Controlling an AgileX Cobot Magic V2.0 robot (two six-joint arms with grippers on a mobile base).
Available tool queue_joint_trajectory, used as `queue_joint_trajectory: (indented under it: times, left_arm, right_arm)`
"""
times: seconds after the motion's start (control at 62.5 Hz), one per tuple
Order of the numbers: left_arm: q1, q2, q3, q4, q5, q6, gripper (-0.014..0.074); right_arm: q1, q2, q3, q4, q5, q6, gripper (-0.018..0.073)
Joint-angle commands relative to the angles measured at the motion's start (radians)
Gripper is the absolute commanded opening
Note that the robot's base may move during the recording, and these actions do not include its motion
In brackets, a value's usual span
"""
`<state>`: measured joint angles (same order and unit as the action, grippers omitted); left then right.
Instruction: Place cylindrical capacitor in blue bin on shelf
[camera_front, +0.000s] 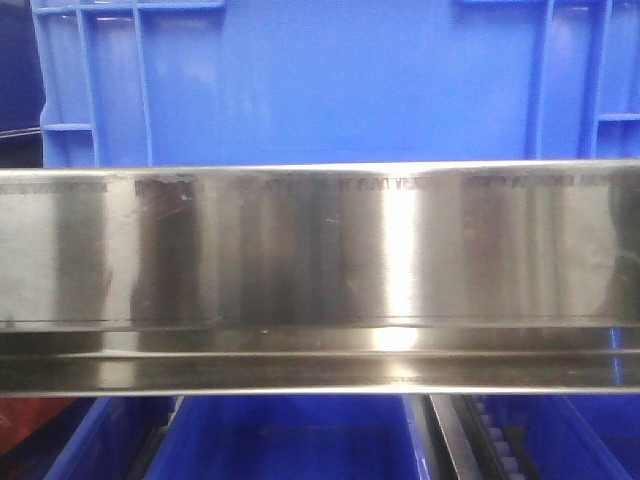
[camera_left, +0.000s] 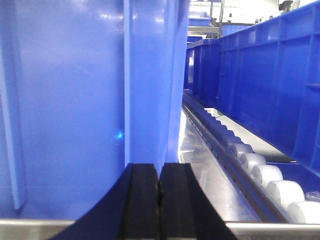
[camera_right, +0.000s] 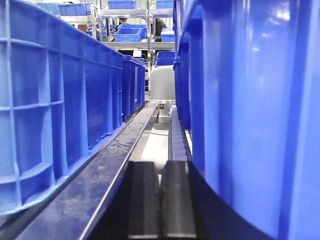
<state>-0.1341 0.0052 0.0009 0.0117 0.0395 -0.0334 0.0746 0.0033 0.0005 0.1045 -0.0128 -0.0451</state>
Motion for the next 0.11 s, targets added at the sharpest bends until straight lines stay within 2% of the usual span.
queue_joint_trajectory:
  times: [0.0, 0.096]
  left_arm:
    - [-0.001, -0.005, -0.001, 0.0, -0.02, -0.007, -0.0111]
    - [-0.001, -0.005, -0.001, 0.0, -0.02, -0.007, -0.0111]
  right_arm:
    - [-0.003, -0.003, -0.001, -0.005, -0.017, -0.007, -0.0163]
    - [-0.003, -0.003, -0.001, -0.005, -0.017, -0.007, -0.0163]
